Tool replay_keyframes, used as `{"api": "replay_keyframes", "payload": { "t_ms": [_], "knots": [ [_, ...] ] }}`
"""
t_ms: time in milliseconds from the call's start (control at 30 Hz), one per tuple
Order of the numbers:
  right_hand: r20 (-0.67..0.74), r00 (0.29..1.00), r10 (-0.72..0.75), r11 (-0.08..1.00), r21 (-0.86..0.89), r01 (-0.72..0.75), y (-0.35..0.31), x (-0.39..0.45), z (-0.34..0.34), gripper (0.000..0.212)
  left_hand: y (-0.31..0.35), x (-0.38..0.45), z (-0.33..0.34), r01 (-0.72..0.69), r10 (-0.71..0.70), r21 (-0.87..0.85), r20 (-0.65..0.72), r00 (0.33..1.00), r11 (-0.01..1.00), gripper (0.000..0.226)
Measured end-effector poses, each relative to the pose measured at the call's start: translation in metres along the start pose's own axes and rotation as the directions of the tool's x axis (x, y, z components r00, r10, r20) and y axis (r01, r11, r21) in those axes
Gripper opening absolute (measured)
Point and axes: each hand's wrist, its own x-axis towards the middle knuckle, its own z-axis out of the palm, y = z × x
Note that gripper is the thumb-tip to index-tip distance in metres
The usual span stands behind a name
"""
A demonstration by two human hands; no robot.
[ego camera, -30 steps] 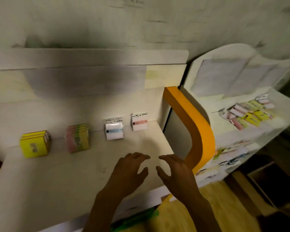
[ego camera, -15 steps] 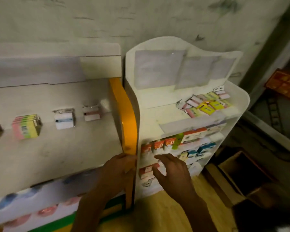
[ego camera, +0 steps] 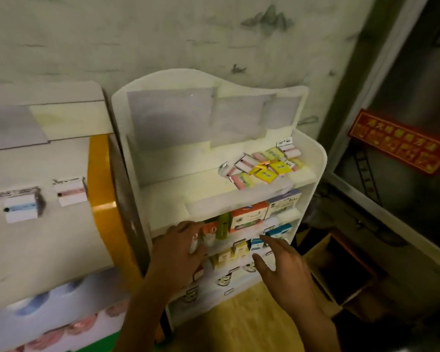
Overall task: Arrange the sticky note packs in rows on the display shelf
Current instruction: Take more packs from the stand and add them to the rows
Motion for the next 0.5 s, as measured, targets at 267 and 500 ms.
{"api": "replay_keyframes", "payload": {
  "t_ms": [267, 500],
  "knots": [
    [0.054, 0.996, 0.065, 0.997, -0.031, -0.064, 0.084, 0.083, -0.013, 0.051, 0.04, 0.109, 0.062, 0.059, -0.059, 0.013, -0.009, 0.998, 0.998, 0.048],
    [0.11, 0.993, 0.044, 0.999, -0.005, -0.044, 0.134, 0.199, -0.023, 0.047, 0.061, 0.226, 0.125, 0.129, -0.128, -0.005, 0.068, 0.989, 0.992, 0.048]
  ]
}}
